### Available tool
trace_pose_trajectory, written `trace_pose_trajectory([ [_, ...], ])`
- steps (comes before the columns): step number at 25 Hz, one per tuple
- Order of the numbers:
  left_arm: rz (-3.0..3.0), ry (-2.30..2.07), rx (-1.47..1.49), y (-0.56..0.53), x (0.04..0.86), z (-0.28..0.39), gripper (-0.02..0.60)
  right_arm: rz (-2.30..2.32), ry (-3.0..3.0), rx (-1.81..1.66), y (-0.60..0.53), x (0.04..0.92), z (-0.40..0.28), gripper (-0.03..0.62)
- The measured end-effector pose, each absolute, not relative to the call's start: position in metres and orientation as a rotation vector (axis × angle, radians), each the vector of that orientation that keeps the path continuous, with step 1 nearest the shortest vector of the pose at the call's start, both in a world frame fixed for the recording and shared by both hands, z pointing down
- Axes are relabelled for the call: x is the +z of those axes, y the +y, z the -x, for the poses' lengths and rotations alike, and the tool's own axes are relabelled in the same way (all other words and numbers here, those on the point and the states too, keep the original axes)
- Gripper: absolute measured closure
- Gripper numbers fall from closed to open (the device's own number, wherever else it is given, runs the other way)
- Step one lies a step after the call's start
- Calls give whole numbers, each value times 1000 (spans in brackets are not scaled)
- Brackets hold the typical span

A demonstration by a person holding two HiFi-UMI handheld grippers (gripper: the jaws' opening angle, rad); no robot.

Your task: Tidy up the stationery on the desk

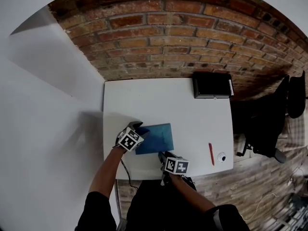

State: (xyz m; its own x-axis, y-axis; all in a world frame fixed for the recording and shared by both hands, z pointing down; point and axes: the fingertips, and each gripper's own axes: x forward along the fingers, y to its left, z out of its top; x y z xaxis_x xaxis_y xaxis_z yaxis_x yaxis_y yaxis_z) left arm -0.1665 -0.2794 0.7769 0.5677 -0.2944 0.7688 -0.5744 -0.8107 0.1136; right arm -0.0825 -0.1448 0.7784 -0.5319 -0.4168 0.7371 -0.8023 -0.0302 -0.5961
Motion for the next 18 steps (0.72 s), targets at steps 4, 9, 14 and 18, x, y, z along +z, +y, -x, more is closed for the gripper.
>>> trace_pose_trajectory([
  [4,-2433,-628,1125,-280,780,165,362,-1262,-1910,1576,-145,779,82,442],
  [9,-2378,-596,1068,-278,779,166,368,-1231,-1912,1566,-146,780,83,442],
  [14,-2377,-610,1077,-270,778,170,377,-1241,-1911,1522,-150,780,77,442],
  [18,-2365,-607,1086,-258,779,178,379,-1254,-1912,1513,-160,780,70,442],
])
